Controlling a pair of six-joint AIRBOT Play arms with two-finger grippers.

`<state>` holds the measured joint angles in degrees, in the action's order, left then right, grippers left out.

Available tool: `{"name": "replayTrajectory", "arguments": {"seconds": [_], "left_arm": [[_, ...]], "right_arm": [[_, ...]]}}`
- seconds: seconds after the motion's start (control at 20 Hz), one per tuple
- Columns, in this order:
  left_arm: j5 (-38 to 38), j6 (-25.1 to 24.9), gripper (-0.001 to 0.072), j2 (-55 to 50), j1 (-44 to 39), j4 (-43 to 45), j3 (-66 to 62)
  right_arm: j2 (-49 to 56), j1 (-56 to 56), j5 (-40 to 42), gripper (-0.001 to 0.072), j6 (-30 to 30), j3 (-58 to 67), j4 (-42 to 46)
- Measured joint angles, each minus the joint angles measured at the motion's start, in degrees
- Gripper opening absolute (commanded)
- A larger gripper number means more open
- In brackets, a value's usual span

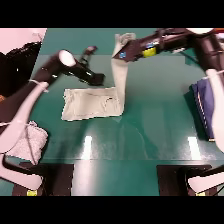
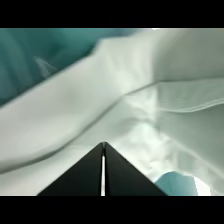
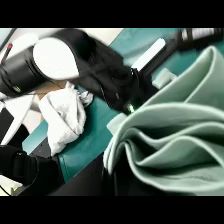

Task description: Fold the shirts.

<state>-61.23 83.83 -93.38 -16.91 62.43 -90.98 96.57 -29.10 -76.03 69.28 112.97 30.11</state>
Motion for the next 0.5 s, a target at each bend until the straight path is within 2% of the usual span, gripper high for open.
{"name": "replayTrajectory", "arguments": {"seconds": [0.25,0.3,0.35,0.4,0.5], "left_arm": [[-4.3,-0.2,0.0028,12.6,13.2,10.5,0.0],[-4.7,-0.2,0.0029,14.6,15.4,11.7,0.0],[-5.0,-0.2,0.0029,16.6,17.8,12.6,0.0],[-5.2,-0.3,0.0028,18.1,19.6,13.3,0.0],[-5.7,-0.3,0.0028,20.3,22.5,14.2,0.0]], "right_arm": [[8.5,-12.7,12.7,0.002,-2.7,2.8,-0.4],[10.1,-14.9,15.6,0.0067,-3.7,2.9,-0.5],[11.8,-17.0,18.3,0.0278,-4.9,3.3,-0.5],[13.4,-18.8,20.7,0.0454,-6.3,3.9,-0.6],[15.6,-21.2,22.8,0.0437,-7.7,4.2,-0.7]]}}
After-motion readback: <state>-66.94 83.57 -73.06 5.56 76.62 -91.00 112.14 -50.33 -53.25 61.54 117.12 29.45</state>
